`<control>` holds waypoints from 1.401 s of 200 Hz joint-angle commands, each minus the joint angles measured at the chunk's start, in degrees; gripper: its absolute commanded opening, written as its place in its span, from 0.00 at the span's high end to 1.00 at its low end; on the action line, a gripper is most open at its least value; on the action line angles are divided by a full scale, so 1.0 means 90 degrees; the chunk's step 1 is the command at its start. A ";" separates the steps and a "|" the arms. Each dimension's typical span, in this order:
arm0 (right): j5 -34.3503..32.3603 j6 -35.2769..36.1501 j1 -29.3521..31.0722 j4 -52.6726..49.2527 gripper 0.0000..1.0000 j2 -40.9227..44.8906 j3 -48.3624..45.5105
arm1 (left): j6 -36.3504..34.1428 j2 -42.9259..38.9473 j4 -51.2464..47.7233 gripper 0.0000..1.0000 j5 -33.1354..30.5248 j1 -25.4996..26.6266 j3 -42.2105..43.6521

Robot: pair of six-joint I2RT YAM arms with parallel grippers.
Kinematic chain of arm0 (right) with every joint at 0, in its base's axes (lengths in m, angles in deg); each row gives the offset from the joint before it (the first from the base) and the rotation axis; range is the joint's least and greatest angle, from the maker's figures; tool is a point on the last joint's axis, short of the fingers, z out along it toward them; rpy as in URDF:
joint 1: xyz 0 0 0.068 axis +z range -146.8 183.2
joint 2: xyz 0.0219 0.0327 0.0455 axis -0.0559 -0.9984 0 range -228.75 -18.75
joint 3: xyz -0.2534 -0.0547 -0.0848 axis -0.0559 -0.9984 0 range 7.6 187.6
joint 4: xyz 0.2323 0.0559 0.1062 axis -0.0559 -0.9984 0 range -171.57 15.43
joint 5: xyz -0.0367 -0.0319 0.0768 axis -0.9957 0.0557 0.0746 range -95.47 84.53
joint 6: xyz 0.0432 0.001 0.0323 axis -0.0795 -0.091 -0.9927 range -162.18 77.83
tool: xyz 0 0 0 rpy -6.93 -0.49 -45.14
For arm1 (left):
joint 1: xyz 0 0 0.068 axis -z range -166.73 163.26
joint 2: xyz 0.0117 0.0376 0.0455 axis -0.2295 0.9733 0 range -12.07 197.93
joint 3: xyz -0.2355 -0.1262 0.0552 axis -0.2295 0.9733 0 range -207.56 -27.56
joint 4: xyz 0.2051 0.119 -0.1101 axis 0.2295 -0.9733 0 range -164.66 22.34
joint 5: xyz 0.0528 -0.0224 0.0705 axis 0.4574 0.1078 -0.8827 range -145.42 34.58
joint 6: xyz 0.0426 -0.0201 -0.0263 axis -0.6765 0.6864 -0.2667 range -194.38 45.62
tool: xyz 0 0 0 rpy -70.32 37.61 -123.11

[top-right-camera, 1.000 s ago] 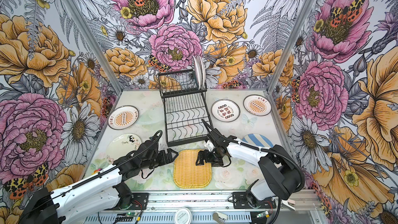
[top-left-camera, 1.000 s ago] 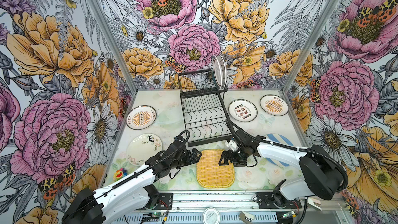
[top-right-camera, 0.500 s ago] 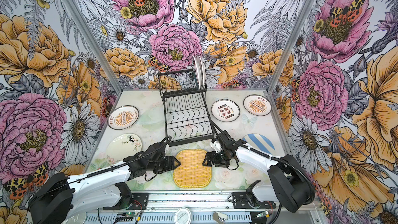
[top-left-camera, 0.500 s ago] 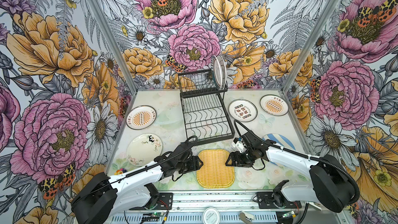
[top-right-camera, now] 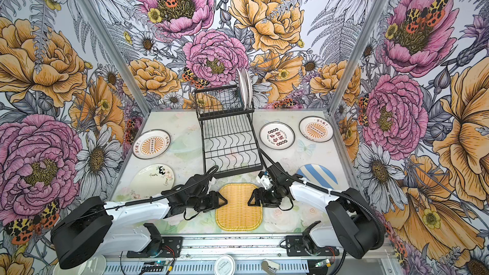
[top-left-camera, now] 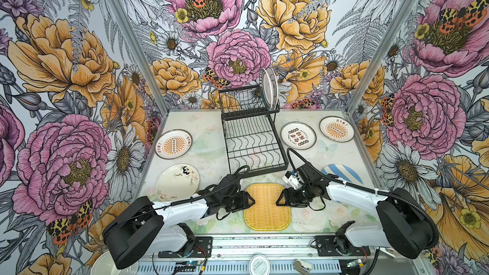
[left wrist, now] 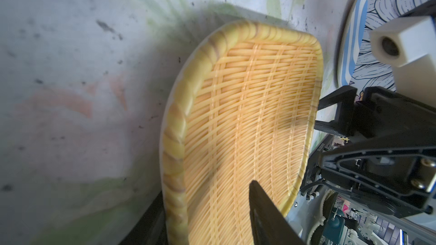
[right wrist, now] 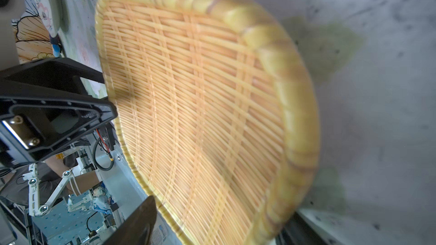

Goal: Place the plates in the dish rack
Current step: 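Grasp the tray's edge with right gripper while left gripper braces it, then lift the rattan tray upright with the right gripper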

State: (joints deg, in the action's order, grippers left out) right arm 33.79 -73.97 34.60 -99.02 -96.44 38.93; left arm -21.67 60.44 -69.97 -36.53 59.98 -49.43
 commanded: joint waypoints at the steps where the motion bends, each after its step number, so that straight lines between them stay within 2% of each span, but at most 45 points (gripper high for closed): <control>1: 0.0196 0.0047 0.0021 0.0468 0.26 -0.0351 -0.0107 | -0.0007 0.0281 0.0147 0.53 0.0144 0.0080 -0.0031; 34: 0.0435 0.0058 0.0078 0.0841 0.29 -0.0655 0.0009 | 0.0032 0.0581 0.0354 0.60 0.0182 0.0131 -0.0094; 99: 0.0651 0.0124 0.0186 0.1047 0.30 -0.0655 0.0222 | 0.0031 0.0713 0.0451 0.61 0.0181 0.0157 -0.0139; 123: 0.0705 0.0134 0.0198 0.1064 0.46 -0.0626 0.0271 | 0.0022 0.0760 0.0476 0.62 0.0186 0.0156 -0.0168; 141: 0.0705 0.0125 0.0208 0.1051 0.53 -0.0587 0.0262 | 0.0021 0.0752 0.0483 0.62 0.0179 0.0151 -0.0168; 171: 0.0670 0.0068 0.0208 0.1050 0.74 -0.0524 0.0221 | 0.0041 0.0696 0.0481 0.60 0.0150 0.0158 -0.0149; 195: 0.0625 0.0012 0.0193 0.1042 0.90 -0.0434 0.0194 | 0.0066 0.0590 0.0472 0.55 0.0125 0.0141 -0.0120; 211: 0.0589 -0.0048 0.0185 0.1033 1.00 -0.0347 0.0161 | 0.0067 0.0477 0.0395 0.47 0.0082 0.0136 -0.0114; 244: 0.0452 -0.0211 0.0113 0.0995 1.00 -0.0037 0.0083 | 0.0007 0.0061 0.0070 0.31 -0.0014 0.0031 -0.0120; 280: -0.0066 -0.0383 0.0027 0.0481 1.00 0.0731 0.0210 | -0.0186 -0.0625 -0.0553 0.18 -0.0082 -0.0307 -0.0134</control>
State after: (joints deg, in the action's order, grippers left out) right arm 37.75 -76.00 35.04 -91.74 -95.41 40.04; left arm -21.17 58.75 -70.65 -35.56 59.18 -50.69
